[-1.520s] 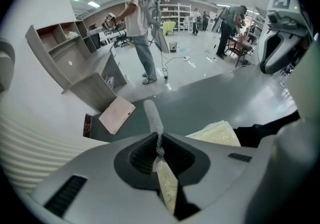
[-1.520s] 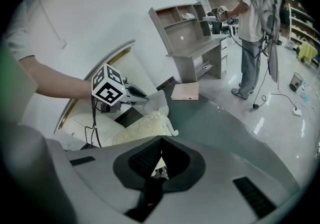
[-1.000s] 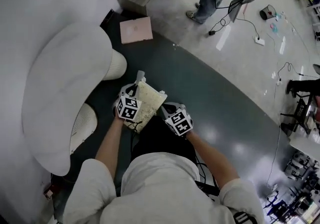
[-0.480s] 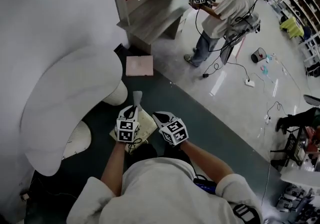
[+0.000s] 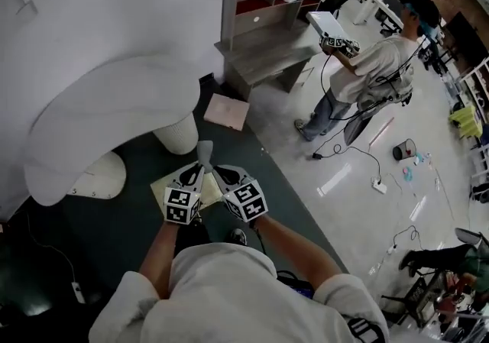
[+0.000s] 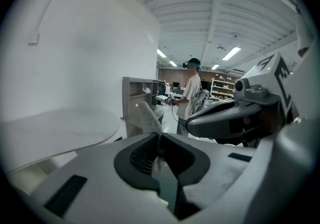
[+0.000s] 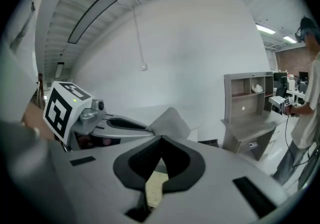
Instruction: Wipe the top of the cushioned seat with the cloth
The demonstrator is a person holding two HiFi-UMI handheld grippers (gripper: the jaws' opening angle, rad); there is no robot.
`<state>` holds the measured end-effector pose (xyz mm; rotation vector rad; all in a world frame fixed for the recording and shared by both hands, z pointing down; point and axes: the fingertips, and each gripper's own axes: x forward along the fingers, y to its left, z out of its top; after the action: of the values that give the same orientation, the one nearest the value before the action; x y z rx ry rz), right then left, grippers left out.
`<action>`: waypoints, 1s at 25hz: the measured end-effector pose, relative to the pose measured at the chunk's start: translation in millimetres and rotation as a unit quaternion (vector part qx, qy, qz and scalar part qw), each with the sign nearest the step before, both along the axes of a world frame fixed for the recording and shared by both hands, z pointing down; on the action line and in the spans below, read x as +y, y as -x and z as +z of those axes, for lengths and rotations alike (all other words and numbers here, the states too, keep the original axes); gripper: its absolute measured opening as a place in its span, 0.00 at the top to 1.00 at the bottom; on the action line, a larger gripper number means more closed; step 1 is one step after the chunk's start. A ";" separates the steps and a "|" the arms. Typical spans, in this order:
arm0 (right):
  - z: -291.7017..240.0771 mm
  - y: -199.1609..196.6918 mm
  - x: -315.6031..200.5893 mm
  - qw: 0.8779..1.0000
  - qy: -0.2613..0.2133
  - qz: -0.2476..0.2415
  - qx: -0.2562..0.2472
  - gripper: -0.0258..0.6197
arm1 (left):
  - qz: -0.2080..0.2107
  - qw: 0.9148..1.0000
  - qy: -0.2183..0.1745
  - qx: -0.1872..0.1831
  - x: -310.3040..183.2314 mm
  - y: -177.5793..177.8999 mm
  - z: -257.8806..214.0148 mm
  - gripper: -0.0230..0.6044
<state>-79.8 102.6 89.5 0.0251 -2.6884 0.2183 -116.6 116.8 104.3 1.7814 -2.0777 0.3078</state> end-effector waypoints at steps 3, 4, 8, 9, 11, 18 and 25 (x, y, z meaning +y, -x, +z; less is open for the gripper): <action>2.9 -20.6 13.0 1.000 0.017 -0.010 -0.012 0.95 | -0.058 0.998 -0.006 -0.008 25.6 -16.5 -5.4 0.90; 6.0 -27.4 19.7 0.999 0.024 -0.014 -0.015 0.95 | -0.078 0.997 -0.005 -0.009 36.1 -23.1 -4.9 0.90; 13.6 -42.6 47.2 0.998 0.031 -0.040 -0.023 0.95 | -0.121 0.992 0.007 -0.020 75.9 -56.0 -5.2 0.90; 12.5 -42.0 50.5 0.998 0.034 -0.045 -0.028 0.95 | -0.130 0.991 0.009 -0.026 82.8 -60.9 -7.5 0.90; 8.1 -39.4 59.0 0.997 0.047 -0.049 -0.044 0.95 | -0.156 0.987 0.008 -0.035 99.8 -65.5 -14.0 0.90; -3.1 -43.6 111.4 0.997 0.000 -0.040 -0.062 0.95 | -0.229 0.972 -0.008 -0.049 172.7 -71.4 -33.2 0.90; -39.8 -94.3 161.6 0.994 -0.060 -0.018 -0.090 0.95 | -0.249 0.966 -0.038 -0.065 242.4 -119.2 -53.9 0.90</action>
<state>14.5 264.2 49.7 -0.0079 -2.8763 0.0499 2.6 359.3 50.4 1.2379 -2.5691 0.2056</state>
